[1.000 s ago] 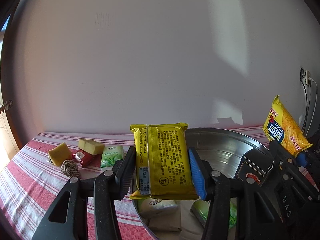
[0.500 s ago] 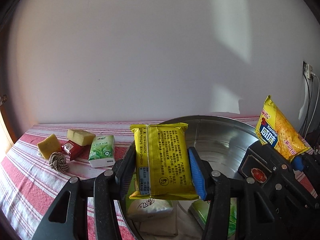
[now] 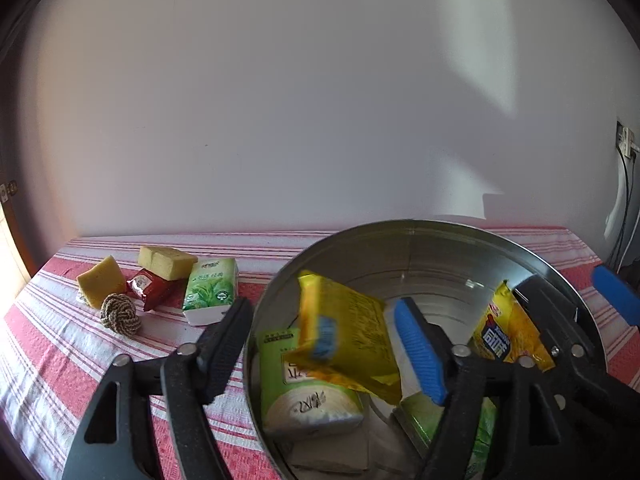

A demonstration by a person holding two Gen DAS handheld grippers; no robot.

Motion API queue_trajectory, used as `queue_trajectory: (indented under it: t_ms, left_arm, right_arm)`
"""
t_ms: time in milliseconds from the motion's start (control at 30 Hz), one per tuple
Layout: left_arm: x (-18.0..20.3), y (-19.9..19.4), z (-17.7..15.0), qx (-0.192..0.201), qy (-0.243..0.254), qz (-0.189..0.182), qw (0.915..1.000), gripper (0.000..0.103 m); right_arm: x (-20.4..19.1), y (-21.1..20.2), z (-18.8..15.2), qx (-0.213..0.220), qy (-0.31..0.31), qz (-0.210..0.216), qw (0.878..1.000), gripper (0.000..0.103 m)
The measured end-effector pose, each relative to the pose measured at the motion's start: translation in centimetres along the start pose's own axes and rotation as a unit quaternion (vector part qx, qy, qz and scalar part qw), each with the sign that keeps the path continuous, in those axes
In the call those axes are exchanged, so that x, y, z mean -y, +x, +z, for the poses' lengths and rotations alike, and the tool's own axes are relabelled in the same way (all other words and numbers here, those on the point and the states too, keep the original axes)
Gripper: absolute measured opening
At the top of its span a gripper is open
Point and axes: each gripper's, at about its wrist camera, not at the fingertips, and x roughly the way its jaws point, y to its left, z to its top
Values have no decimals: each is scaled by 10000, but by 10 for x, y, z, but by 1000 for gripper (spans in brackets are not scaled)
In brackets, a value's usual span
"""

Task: Organize objects
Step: 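Withdraw both tools from the silver tin toward the remaining items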

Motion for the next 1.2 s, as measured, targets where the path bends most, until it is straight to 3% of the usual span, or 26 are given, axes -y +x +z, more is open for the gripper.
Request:
queue_trajectory:
  t_ms: [33, 167, 200, 733, 1200]
  left_arm:
    - [-3, -3, 1, 62, -72, 20, 10000, 89]
    - [-5, -10, 4, 224, -93, 25, 9997, 91]
    - [1, -10, 3, 255, -57, 44, 9996, 91]
    - [-17, -16, 3, 401, -81, 275, 9988, 91]
    - [-21, -24, 0, 418, -125, 325, 9985, 91]
  right_arm:
    - [2, -3, 1, 83, 52, -46, 9999, 70]
    - [17, -12, 3, 419, 387, -148, 9983, 98]
    - [18, -15, 3, 495, 452, -149, 9976, 99]
    - [31, -39, 4, 1000, 1277, 5, 9868, 103]
    - [24, -47, 2, 1215, 1341, -351, 9829, 103]
